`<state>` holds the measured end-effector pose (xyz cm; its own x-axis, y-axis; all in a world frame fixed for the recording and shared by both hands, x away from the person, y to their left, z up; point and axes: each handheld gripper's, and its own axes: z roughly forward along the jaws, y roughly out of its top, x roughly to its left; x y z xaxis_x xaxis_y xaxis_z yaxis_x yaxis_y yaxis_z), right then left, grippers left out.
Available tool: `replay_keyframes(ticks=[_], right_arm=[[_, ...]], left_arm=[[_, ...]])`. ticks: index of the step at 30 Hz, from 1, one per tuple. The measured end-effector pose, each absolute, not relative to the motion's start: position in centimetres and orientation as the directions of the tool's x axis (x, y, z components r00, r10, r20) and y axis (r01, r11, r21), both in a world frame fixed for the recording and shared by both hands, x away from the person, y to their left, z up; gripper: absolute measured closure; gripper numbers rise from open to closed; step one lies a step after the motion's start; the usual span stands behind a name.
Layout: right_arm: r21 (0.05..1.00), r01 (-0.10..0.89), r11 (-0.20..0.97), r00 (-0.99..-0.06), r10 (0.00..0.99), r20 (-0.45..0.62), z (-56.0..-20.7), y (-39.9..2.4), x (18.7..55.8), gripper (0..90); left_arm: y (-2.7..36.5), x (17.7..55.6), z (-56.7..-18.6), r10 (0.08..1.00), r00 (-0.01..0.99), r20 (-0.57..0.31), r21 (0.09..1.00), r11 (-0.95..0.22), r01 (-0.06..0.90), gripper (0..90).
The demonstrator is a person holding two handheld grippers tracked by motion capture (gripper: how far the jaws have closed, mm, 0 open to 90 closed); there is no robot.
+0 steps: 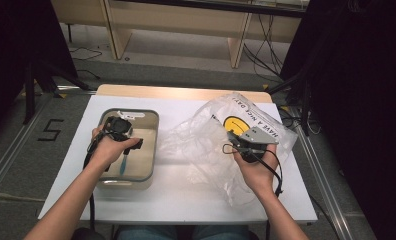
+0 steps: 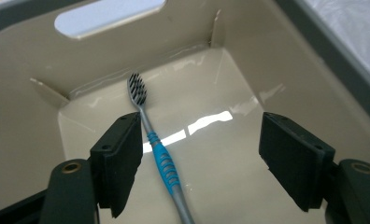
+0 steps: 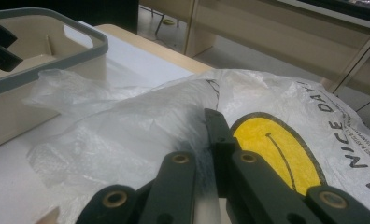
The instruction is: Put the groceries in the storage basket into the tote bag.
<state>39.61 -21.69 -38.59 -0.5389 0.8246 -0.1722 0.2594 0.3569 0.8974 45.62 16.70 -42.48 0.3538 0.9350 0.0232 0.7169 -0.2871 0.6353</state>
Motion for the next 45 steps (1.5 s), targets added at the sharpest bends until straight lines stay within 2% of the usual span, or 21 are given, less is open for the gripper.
replay_keyframes(ticks=[10, 23, 37, 45], right_arm=[[0.898, 0.262, 0.355, -0.538, 0.825, -0.169, -38.6, -21.7, 39.6, 90.0], [0.897, 0.261, 0.357, -0.539, 0.825, -0.171, -38.7, -21.7, 39.5, 90.0], [0.896, 0.263, 0.357, -0.541, 0.824, -0.169, -38.7, -21.7, 39.5, 90.0], [0.896, 0.261, 0.358, -0.541, 0.823, -0.171, -38.7, -21.7, 39.5, 90.0]], left_arm=[[17.0, 46.9, -44.0, 0.949, 0.314, -0.021, 0.566, -0.248, 0.786, 33.9], [17.7, 47.7, -45.4, 0.971, 0.239, -0.02, 0.49, -0.199, 0.849, 38.3], [17.8, 48.3, -46.1, 0.97, 0.239, -0.041, 0.421, -0.2, 0.885, 51.2], [17.9, 48.4, -46.1, 0.972, 0.233, -0.034, 0.41, -0.199, 0.89, 54.2]])
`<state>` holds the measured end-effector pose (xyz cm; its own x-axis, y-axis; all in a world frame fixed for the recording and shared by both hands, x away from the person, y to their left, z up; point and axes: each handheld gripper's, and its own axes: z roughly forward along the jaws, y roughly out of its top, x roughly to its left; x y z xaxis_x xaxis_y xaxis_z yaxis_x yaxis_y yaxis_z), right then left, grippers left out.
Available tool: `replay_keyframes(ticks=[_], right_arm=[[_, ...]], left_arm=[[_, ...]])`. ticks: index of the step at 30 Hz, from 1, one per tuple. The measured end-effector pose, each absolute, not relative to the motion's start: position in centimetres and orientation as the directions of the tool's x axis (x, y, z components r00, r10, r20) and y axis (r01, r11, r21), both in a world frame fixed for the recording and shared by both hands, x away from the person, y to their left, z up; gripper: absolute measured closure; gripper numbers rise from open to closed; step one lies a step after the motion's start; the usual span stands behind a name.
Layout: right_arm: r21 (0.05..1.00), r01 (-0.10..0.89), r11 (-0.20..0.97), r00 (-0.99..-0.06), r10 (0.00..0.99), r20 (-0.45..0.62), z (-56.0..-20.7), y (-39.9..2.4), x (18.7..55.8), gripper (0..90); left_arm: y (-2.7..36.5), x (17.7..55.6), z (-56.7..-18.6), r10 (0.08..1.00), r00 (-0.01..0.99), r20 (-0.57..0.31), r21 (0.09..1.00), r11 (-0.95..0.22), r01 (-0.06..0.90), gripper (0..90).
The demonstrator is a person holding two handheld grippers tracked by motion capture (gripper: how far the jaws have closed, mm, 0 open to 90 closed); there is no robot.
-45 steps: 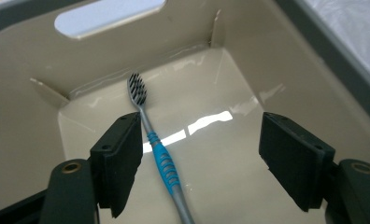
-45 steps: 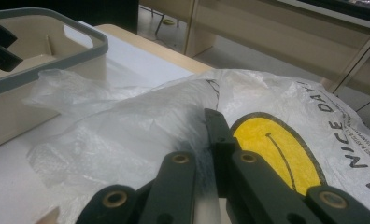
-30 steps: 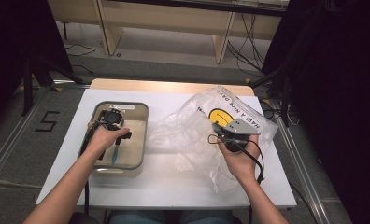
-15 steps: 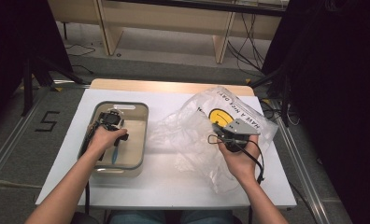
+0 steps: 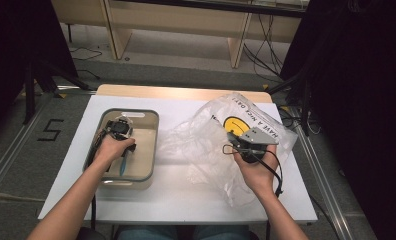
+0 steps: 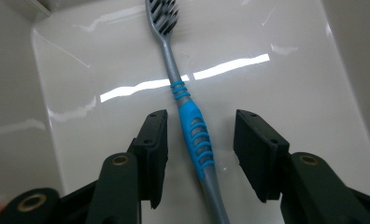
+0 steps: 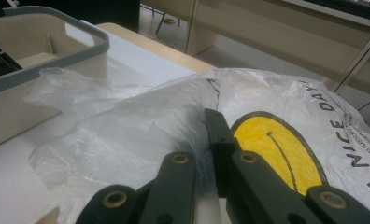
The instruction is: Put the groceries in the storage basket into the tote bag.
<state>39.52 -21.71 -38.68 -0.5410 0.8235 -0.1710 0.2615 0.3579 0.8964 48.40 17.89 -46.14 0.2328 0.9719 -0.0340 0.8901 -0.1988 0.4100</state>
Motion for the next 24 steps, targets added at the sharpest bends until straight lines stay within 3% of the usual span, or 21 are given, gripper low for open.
replay_keyframes(ticks=[24], right_arm=[[0.896, 0.263, 0.357, -0.542, 0.823, -0.169, -38.72, -21.65, 39.49, 90.0]], left_arm=[[17.75, 48.67, -45.91, 0.966, 0.258, -0.023, 0.381, -0.23, 0.896, 70.9]])
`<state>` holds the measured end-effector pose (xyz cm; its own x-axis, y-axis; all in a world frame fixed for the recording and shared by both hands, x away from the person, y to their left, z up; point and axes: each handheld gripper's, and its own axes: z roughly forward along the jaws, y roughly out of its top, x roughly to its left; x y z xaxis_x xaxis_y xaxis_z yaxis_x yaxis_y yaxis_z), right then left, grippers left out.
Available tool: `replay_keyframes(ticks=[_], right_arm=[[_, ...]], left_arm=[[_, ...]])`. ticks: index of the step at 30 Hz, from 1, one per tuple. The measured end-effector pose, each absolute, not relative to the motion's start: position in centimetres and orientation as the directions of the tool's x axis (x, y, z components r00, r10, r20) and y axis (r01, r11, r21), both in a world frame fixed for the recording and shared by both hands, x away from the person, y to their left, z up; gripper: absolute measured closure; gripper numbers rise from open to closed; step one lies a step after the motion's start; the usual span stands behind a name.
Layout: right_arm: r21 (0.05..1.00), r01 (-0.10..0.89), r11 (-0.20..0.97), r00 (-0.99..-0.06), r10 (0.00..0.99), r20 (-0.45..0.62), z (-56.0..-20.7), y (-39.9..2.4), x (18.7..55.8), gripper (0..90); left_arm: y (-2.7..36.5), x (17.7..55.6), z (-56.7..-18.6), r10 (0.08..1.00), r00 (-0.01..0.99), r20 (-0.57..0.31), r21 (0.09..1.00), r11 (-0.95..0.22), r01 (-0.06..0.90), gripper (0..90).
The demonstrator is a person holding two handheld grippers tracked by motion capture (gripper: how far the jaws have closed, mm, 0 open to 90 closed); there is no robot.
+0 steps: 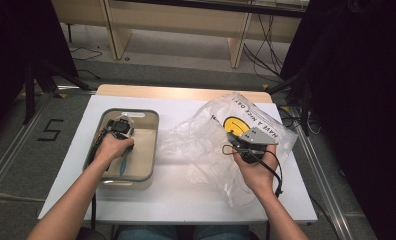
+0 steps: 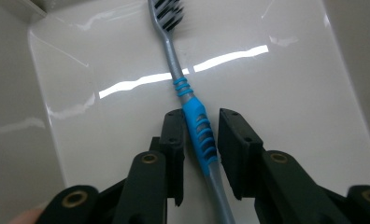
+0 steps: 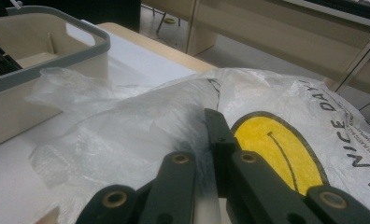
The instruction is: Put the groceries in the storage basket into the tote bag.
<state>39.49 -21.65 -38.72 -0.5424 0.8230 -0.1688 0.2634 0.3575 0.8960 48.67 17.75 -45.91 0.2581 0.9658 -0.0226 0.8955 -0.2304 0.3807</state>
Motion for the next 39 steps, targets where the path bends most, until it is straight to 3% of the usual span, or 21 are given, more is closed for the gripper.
replay_keyframes(ticks=[15, 28, 39], right_arm=[[0.897, 0.26, 0.357, -0.543, 0.823, -0.17, -38.71, -21.66, 39.45, 90.0], [0.897, 0.26, 0.358, -0.543, 0.822, -0.171, -38.72, -21.63, 39.44, 90.0], [0.897, 0.261, 0.358, -0.542, 0.823, -0.17, -38.72, -21.69, 39.44, 90.0]], left_arm=[[17.29, 48.68, -45.87, 0.964, 0.267, -0.009, 0.368, -0.246, 0.897, 79.1], [16.96, 48.46, -45.8, 0.954, 0.3, 0.022, 0.37, -0.287, 0.884, 80.9], [17.21, 48.27, -45.69, 0.954, 0.299, -0.011, 0.394, -0.271, 0.878, 81.1]])
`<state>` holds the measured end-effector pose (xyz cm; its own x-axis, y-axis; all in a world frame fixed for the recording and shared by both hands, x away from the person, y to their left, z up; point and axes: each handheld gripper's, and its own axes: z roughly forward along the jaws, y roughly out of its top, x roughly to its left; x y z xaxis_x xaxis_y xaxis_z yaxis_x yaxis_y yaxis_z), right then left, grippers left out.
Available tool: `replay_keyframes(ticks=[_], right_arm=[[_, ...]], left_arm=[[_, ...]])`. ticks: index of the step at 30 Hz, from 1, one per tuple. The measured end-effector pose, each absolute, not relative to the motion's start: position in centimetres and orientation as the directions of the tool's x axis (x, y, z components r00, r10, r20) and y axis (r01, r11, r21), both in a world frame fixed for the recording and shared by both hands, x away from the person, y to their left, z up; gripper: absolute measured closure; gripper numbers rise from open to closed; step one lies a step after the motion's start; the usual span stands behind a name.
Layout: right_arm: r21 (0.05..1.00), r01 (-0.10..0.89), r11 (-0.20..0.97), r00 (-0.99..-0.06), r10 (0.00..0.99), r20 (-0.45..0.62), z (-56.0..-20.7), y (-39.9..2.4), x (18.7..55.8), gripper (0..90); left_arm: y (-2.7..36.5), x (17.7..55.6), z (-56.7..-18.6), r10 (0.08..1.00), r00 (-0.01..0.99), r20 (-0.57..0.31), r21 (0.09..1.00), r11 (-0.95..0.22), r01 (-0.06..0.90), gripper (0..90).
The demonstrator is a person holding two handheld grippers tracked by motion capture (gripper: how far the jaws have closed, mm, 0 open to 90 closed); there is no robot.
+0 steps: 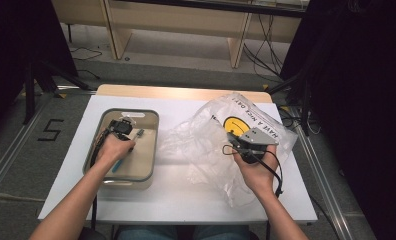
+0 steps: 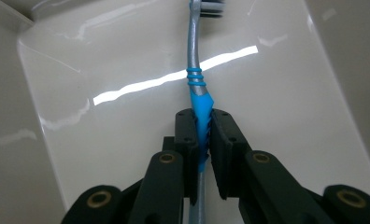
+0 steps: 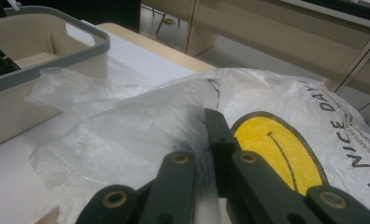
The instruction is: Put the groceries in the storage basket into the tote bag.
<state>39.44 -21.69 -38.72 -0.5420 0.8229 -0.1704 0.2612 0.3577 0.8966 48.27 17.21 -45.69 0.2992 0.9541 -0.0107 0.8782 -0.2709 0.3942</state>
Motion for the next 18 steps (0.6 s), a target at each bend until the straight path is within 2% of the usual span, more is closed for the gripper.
replay_keyframes(ticks=[18], right_arm=[[0.898, 0.26, 0.355, -0.54, 0.824, -0.169, -38.7, -21.7, 39.4, 90.0]], left_arm=[[17.5, 47.4, -43.8, 0.958, 0.284, -0.049, 0.549, -0.211, 0.809, 81.3]])
